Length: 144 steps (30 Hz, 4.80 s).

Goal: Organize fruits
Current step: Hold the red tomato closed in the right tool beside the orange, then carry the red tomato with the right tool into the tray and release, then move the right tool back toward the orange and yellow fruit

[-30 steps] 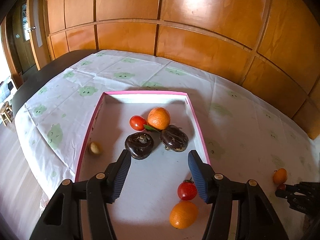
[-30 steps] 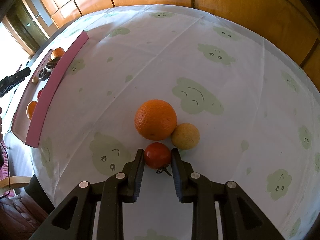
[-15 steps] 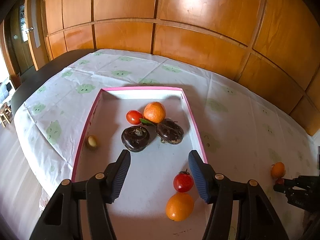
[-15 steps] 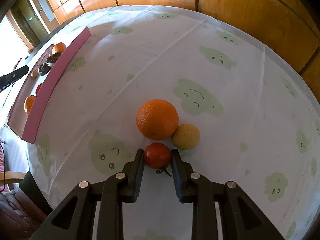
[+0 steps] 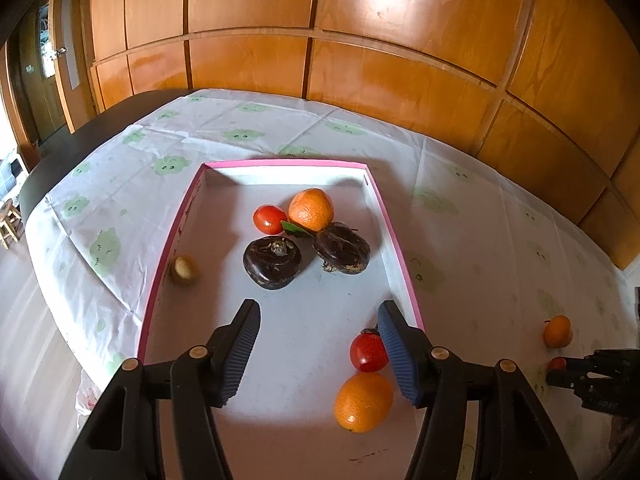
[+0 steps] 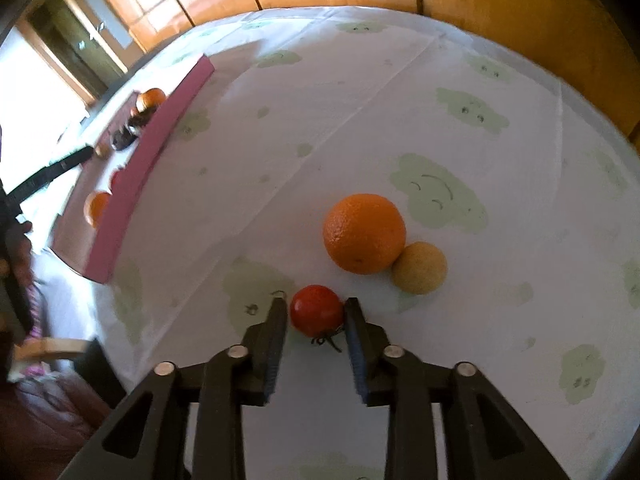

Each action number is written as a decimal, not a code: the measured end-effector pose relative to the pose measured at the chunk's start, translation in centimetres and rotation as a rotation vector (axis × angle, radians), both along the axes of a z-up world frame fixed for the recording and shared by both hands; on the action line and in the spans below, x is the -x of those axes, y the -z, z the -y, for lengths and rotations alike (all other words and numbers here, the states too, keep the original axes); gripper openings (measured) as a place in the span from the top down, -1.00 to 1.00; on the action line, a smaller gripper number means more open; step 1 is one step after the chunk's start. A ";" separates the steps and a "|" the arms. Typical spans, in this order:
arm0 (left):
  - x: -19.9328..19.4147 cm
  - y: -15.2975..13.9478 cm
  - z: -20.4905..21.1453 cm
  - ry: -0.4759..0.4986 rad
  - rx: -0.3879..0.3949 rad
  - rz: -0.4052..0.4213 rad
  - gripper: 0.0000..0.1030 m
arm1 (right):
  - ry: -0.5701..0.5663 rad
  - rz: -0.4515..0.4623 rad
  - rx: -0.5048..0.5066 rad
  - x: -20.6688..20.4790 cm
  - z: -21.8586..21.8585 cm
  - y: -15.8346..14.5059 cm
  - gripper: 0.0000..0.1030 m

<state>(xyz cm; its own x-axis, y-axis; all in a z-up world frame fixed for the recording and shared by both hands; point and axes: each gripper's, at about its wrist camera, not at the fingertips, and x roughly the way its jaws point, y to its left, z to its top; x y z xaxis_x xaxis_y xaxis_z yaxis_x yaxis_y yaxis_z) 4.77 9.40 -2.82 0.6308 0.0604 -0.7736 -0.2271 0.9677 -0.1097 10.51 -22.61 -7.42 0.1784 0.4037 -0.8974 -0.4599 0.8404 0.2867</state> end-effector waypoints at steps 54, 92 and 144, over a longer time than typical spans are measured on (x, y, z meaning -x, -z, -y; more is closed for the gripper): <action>3.7 -0.8 -4.4 -0.064 -0.039 0.067 -0.28 | -0.215 0.112 -0.091 6.0 -15.0 -4.2 0.48; 5.9 -0.9 -11.8 -0.261 -0.011 0.077 -0.28 | -0.329 0.156 -0.077 5.4 -29.9 -1.3 0.43; 5.4 -1.1 -3.3 -0.014 -0.088 0.094 -0.28 | 0.067 0.360 0.004 6.7 -15.1 -5.0 0.31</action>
<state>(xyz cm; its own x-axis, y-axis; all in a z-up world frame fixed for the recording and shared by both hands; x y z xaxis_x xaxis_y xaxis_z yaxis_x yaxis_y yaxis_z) -0.59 12.68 -1.70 0.6992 0.1348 -0.7021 -0.2337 0.9712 -0.0462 3.83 -7.55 -2.44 0.5086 0.3772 -0.7740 -0.4749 0.8727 0.1132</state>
